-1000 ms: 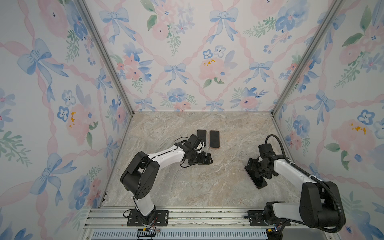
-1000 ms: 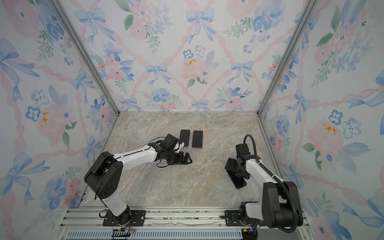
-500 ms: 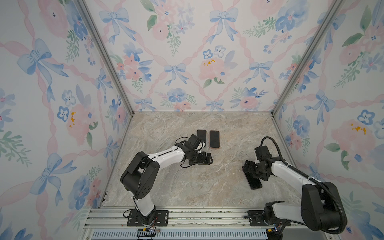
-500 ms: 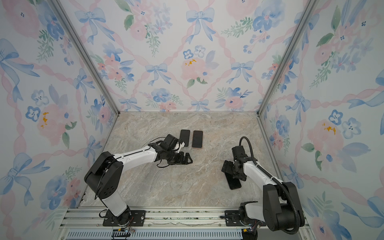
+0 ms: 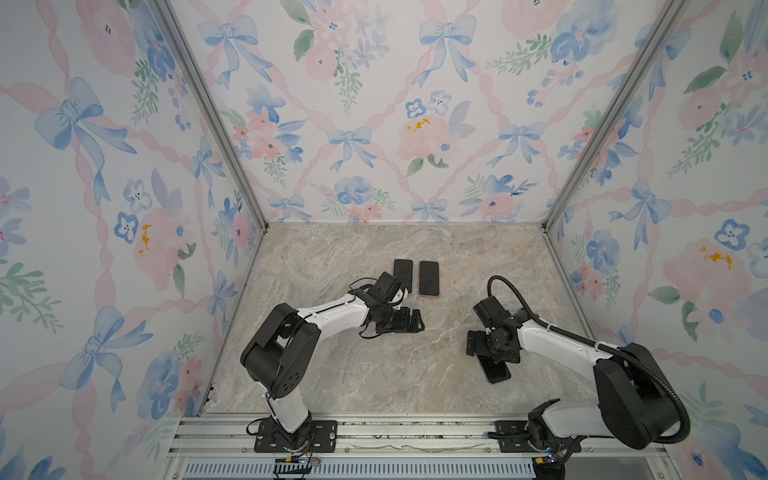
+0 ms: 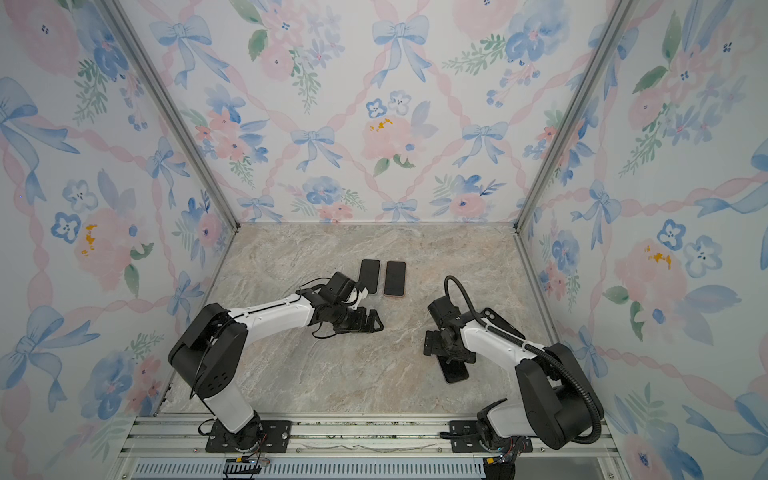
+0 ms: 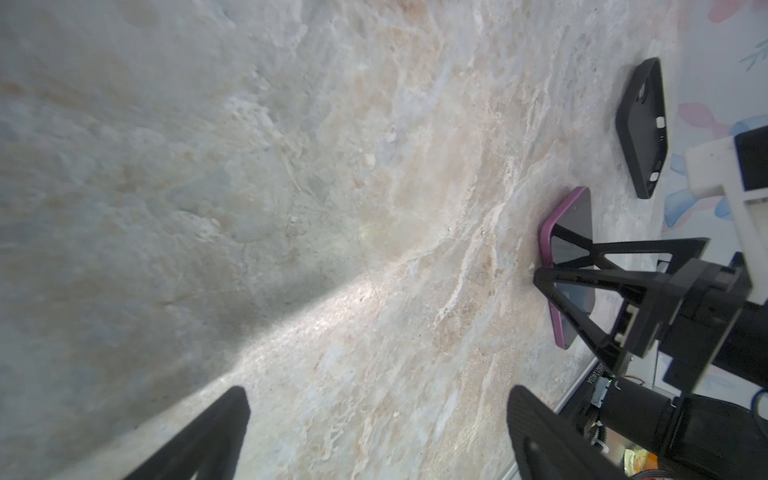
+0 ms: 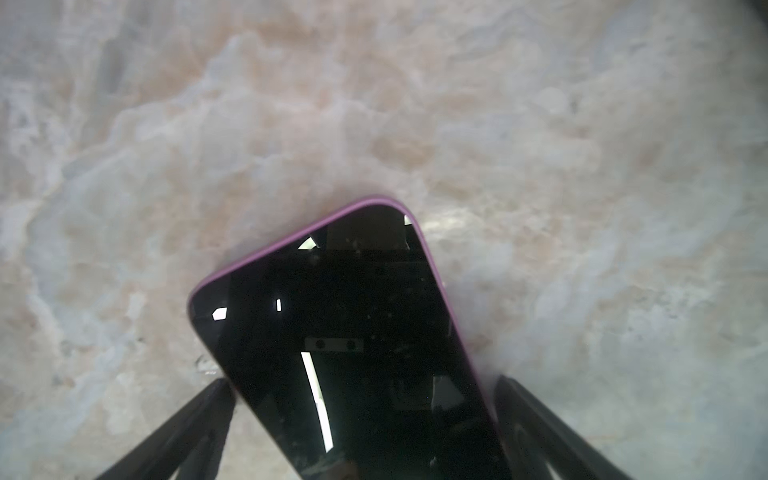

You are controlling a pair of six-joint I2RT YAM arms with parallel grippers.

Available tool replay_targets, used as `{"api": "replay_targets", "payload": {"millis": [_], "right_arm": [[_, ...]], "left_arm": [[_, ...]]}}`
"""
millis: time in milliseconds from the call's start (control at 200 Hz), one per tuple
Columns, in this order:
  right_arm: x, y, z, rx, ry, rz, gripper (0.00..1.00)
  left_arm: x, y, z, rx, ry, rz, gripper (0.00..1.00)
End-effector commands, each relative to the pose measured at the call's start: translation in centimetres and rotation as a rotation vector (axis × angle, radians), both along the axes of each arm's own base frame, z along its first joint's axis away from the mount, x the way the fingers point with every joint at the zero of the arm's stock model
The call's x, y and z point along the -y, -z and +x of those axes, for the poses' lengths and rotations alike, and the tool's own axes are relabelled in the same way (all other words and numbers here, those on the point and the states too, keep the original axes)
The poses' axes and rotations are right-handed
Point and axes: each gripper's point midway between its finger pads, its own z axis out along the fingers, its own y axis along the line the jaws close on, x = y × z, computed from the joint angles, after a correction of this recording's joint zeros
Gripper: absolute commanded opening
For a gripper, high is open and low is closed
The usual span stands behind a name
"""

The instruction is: Put the phone into the phone case

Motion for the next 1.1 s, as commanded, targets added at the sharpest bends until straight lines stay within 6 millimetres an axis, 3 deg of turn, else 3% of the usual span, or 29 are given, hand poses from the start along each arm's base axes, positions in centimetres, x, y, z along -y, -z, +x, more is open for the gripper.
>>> {"api": "replay_targets", "payload": {"millis": [0, 255, 445, 555, 675, 830, 990, 1095], "right_arm": [[-0.4, 0.9, -2.9, -0.106, -0.003, -0.048, 0.95], [-4.4, 0.9, -4.4, -0.123, -0.086, -0.038, 0.86], [-8.0, 1.0, -4.9, -0.119, -0.109, -0.004, 0.73], [-10.6, 1.1, -5.1, -0.127, -0.132, 0.033, 0.74], [-12.0, 0.4, -4.8, -0.127, -0.165, 0.014, 0.82], [-10.5, -1.7, -3.8, -0.084, -0.173, -0.043, 0.9], [-7.2, -4.3, -1.7, -0.031, -0.159, -0.114, 0.95], [-3.8, -5.4, 0.7, 0.01, -0.092, -0.128, 0.95]], "left_arm": [[-0.3, -1.1, 0.0, 0.021, 0.002, -0.024, 0.98], [-1.3, -1.4, 0.1, 0.029, -0.015, -0.025, 0.98], [-2.1, -1.8, 0.5, 0.043, -0.035, -0.03, 0.98], [-2.4, -2.0, 0.5, 0.048, -0.039, -0.032, 0.98], [-2.7, -2.1, 0.6, 0.052, -0.046, -0.034, 0.98], [-2.9, -2.4, 0.7, 0.058, -0.049, -0.038, 0.98], [-2.7, -2.5, 0.8, 0.06, -0.046, -0.042, 0.98], [-2.3, -2.5, 0.8, 0.056, -0.038, -0.053, 0.98]]}}
